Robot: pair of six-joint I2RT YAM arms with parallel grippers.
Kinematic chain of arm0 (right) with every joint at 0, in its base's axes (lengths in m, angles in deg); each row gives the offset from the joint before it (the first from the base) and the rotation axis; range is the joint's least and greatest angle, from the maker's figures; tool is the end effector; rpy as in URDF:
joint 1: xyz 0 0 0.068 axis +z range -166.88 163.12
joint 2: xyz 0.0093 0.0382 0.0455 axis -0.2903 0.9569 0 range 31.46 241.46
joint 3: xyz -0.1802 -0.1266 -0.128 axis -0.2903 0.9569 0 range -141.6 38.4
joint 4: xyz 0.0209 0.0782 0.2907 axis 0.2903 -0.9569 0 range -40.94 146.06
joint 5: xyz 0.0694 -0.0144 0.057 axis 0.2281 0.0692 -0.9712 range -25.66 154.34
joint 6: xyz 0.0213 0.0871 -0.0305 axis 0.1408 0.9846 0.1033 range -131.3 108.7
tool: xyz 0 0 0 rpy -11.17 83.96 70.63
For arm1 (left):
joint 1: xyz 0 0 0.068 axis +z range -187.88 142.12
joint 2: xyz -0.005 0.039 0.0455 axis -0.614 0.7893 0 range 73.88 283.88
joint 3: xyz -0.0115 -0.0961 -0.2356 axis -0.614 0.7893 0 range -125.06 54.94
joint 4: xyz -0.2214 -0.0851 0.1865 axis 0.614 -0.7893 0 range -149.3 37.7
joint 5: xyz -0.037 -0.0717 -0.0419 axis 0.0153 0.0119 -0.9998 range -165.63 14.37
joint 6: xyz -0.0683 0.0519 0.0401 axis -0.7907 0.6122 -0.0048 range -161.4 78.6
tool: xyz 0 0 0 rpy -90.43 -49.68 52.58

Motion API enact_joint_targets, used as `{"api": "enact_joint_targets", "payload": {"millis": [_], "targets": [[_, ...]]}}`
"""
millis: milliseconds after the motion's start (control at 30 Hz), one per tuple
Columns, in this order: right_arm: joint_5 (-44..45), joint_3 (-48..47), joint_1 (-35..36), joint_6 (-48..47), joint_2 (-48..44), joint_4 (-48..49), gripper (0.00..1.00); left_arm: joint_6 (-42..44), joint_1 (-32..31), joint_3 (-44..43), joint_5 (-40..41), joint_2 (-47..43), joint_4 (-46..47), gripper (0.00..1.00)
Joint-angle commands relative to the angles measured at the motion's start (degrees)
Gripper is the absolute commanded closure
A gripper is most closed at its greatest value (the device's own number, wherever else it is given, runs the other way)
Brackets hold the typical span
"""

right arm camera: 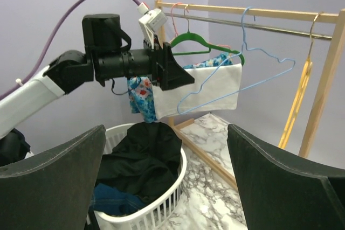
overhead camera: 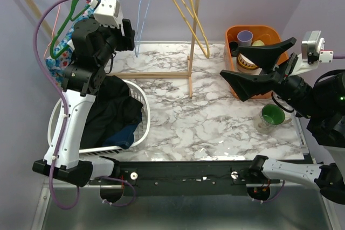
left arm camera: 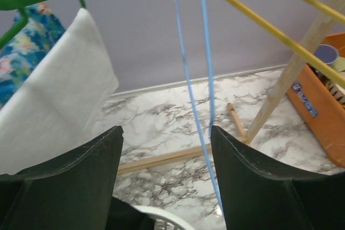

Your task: Remove the skirt from the hanger

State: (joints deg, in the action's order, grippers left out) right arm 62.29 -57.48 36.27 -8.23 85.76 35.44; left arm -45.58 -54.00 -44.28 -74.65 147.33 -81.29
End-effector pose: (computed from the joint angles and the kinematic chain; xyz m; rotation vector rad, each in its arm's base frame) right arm 0.1184 0.1628 0.6055 -0.5592 1.1204 0.8770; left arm 0.3293 -0.0937 0.5186 0.1567 1.6258 -0.2584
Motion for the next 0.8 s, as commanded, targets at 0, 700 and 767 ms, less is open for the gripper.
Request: {"api": "enact_joint_targets", "payload": {"millis": [0, 700, 767], "targets": [[-2.0, 4.6, 0.1, 3.5, -2.3, 2.3, 0.00, 0.4, 4.9, -5.4, 7.0, 0.8, -11.2, 0.23], [-4.5, 12.8, 0.0, 5.7, -6.8, 1.6, 0.00, -2.2, 28.6, -19.2, -2.1, 6.9, -14.4, 0.22], [-4.5, 12.8, 0.0, 5.5, -6.8, 1.7, 0.00, -2.3, 28.8, -20.3, -1.4, 7.0, -14.3, 0.22]]}}
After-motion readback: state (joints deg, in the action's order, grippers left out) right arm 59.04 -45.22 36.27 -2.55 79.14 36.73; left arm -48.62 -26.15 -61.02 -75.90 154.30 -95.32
